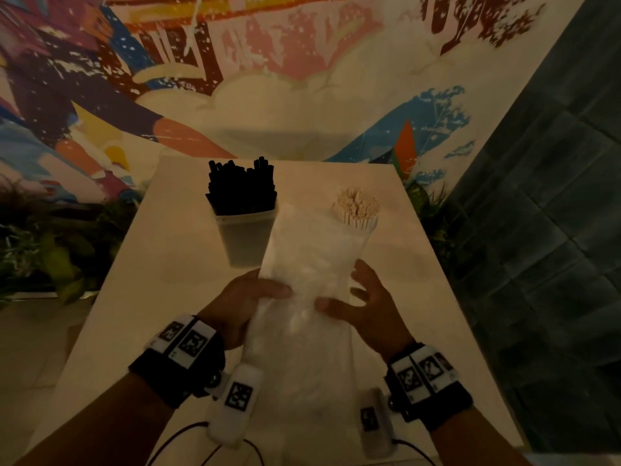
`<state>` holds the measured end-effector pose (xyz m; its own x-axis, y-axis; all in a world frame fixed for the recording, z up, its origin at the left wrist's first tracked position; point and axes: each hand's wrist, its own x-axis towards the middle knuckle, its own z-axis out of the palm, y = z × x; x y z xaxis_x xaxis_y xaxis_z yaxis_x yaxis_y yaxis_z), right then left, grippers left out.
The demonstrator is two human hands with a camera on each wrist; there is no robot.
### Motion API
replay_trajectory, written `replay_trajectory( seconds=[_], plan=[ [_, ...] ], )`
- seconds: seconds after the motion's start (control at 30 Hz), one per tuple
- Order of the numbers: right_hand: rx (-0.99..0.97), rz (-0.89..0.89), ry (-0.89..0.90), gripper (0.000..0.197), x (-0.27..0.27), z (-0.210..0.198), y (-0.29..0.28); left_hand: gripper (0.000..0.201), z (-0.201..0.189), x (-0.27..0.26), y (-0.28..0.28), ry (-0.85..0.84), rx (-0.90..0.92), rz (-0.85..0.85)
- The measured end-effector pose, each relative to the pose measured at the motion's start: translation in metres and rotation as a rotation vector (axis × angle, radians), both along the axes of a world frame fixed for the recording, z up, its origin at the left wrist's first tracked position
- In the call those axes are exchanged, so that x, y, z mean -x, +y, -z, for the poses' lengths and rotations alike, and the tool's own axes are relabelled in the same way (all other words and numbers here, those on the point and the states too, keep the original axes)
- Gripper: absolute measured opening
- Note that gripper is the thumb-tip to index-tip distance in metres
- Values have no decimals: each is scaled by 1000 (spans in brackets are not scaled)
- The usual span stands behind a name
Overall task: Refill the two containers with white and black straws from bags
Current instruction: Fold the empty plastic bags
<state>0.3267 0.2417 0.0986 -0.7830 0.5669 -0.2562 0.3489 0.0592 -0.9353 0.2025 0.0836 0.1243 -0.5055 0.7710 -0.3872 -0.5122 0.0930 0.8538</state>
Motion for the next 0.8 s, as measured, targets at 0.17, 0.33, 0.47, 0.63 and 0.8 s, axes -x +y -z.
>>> replay_trajectory(
  seconds=[0.17, 0.33, 0.47, 0.63, 0.8],
  plan=[
    [493, -134, 84, 51, 1, 4, -1, 48, 13, 1, -14, -14, -20, 69],
    [399, -163, 67, 39, 0, 4, 3, 75, 27, 4, -29, 72, -35, 33],
    [341, -159, 118, 26, -3, 9, 4, 29, 27, -1, -31, 128, -62, 1],
    [336, -227, 291, 21, -2, -6, -8, 27, 20, 3, -33, 44, -195, -64],
    [-52, -268, 426, 52, 1, 6, 1, 49, 19, 6, -42, -241, -70, -15]
  ],
)
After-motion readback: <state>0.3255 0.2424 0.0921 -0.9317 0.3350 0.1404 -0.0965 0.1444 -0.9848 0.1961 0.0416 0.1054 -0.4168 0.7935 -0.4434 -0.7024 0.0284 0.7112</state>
